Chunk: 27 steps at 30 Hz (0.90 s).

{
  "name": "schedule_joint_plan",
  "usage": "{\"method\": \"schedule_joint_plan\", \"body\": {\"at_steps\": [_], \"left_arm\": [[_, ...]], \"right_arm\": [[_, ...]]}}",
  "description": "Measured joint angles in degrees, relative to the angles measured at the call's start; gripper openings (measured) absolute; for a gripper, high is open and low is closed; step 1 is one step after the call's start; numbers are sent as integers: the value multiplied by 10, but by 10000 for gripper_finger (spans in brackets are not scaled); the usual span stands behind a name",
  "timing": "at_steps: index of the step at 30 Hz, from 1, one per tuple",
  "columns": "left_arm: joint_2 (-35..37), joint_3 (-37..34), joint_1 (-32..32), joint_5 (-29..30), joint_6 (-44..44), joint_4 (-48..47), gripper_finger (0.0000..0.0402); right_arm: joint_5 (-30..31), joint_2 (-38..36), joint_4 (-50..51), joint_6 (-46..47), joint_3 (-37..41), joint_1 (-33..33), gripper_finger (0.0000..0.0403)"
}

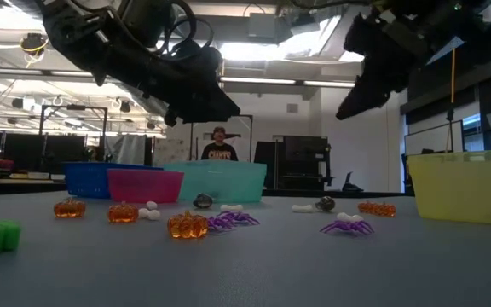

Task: Sort Halloween decoration
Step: Put the orange pumpkin toy into the yellow bin

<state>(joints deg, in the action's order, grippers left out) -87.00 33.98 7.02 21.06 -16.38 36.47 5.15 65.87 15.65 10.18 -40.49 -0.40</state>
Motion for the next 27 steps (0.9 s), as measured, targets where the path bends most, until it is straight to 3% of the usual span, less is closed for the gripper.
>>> {"method": "schedule_joint_plan", "body": {"at_steps": [11, 17, 21, 27], "left_arm": [[0, 0, -7, 5, 0, 0, 175], [0, 0, -7, 5, 0, 0, 175], [0, 0, -7, 5, 0, 0, 175], [0, 0, -7, 6, 1, -2, 175]], "right_arm": [[11, 0, 100, 35, -85, 0, 161], [15, 1, 103, 38, -96, 0, 161], [4, 26, 101, 77, -97, 0, 161], [-31, 112, 185, 88, -162, 0, 161]]}}
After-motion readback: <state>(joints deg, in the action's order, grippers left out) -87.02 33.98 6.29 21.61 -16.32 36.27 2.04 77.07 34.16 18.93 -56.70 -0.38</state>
